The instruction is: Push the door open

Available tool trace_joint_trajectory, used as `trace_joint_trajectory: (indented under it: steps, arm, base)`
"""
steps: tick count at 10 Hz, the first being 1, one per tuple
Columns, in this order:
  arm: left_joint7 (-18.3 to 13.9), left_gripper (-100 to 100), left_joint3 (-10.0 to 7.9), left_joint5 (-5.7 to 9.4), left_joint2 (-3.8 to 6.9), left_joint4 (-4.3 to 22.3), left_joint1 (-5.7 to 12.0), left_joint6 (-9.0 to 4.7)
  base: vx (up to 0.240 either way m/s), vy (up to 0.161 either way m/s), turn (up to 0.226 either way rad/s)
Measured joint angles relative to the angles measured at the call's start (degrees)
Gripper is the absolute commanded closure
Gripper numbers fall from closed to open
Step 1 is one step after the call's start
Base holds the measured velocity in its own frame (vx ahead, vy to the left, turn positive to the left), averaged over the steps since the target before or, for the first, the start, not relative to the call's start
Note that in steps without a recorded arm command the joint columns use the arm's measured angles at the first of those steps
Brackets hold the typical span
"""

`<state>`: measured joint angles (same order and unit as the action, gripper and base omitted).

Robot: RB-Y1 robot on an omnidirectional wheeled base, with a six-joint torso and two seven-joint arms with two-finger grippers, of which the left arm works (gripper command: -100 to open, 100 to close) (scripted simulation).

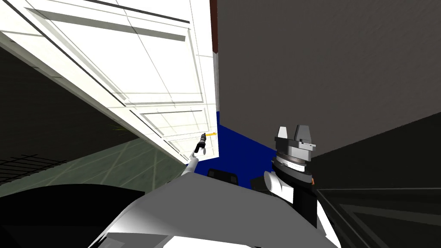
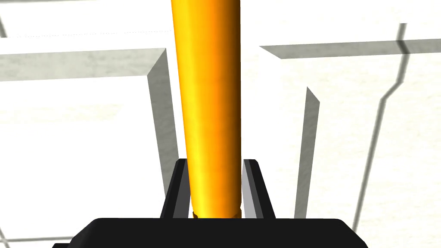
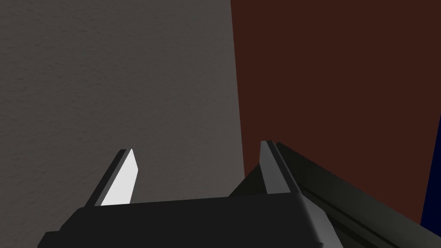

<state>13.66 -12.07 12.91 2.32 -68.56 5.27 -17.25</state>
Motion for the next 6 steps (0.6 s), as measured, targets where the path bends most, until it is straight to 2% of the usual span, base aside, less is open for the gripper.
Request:
trace_joint_trajectory:
  steps: [2, 4, 5, 6]
  arm:
    - [2.09, 100, -0.37, 1.95, -0.21, 0.63, 0.67, 0.00]
    - [4.35, 100, -0.67, 3.71, -0.86, 0.57, 0.93, 0.00]
    - [5.58, 100, -0.96, 4.65, -1.29, 0.37, 0.95, 0.14]
    - [6.85, 100, -0.99, 5.65, -1.72, 1.10, 1.36, -0.32]
  base:
    - [0.146, -0.015, 0.125]
    - [0.144, -0.029, 0.088]
    - [0.185, -0.046, 0.189]
    - [0.182, -0.081, 0.156]
